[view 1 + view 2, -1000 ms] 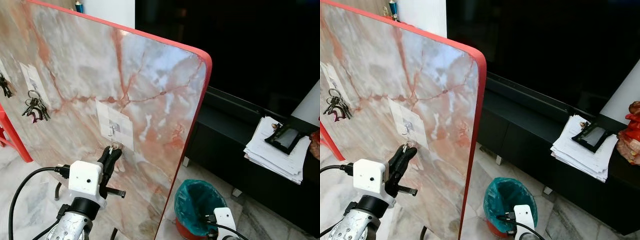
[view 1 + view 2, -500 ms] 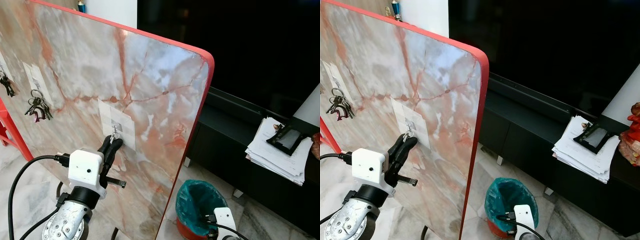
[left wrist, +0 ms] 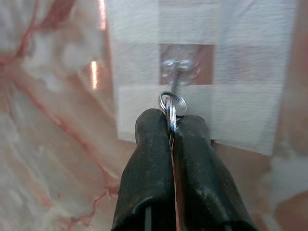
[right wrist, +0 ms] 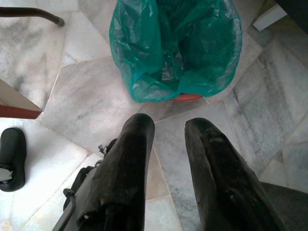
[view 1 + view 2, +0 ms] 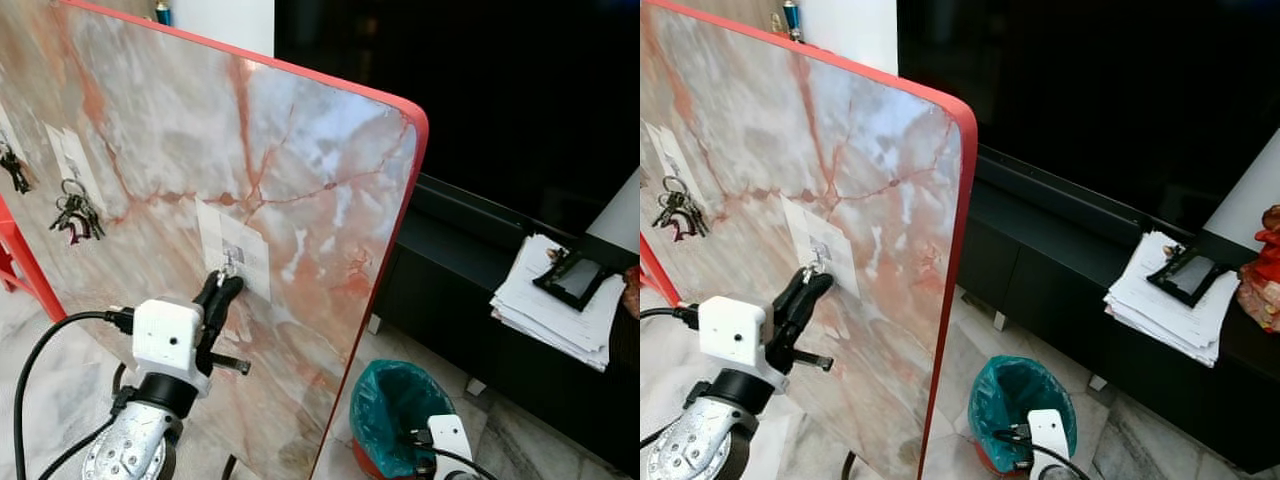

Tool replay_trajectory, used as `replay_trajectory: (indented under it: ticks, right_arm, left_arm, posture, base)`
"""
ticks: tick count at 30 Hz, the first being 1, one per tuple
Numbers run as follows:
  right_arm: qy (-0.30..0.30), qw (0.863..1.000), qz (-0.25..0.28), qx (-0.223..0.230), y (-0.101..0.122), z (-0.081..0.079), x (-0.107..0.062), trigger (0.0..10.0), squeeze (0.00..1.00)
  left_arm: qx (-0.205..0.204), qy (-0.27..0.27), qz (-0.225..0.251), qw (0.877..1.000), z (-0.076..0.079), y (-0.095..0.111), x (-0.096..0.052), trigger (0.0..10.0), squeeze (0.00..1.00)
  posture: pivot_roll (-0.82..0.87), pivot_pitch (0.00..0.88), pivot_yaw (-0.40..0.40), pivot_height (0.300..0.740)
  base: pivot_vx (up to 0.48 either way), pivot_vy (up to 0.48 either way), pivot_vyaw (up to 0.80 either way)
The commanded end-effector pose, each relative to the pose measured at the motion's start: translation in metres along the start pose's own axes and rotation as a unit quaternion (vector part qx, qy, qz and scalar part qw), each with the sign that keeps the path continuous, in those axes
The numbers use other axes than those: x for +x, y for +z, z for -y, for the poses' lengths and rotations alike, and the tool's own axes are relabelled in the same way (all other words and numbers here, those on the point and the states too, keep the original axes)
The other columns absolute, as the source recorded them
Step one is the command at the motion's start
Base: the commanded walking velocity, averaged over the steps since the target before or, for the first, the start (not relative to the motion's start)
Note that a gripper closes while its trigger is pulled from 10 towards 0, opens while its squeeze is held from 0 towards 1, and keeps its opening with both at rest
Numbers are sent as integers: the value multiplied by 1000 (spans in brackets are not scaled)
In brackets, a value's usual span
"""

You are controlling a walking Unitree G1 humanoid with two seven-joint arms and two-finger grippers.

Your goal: Hang keys on a hook

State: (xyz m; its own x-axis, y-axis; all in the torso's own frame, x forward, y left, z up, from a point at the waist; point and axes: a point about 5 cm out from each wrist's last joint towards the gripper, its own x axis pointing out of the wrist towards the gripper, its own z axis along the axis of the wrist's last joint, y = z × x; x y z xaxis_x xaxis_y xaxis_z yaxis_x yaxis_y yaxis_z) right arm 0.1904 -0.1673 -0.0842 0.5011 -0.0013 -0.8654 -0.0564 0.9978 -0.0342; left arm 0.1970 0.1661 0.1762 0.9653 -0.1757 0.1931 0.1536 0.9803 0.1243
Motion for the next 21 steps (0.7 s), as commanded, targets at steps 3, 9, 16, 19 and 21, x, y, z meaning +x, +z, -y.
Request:
replay_trajectory:
  ticks: [3,9,16,19,21]
  right_arm:
    - [-5,1000,0,-6,2,5,0,10000,0]
    - [-5,1000,0,-7,2,5,0,10000,0]
    - [-5,1000,0,-7,2,5,0,10000,0]
    - [-5,1000,0,-7,2,5,0,10000,0]
    - [-5,1000,0,-7,2,5,0,10000,0]
  left_arm:
    - [-19,14,-2,1000,-1,-1,-2,10000,0]
    - [-38,8,-15,999,1,-6,-3,10000,0]
    - [-77,5,-27,997,5,-11,-4,10000,0]
    - [-85,4,-30,996,5,-11,-4,10000,0]
    - [-91,6,-33,995,5,-12,-4,10000,0]
  posture:
    - [124,0,-143,740]
    - [122,0,-143,740]
    - [123,0,-143,740]
    - [123,0,-143,740]
    - [123,0,-143,740]
  base:
    - [0,0,0]
    - [0,0,0]
    - [0,0,0]
    - [0,0,0]
    - [0,0,0]
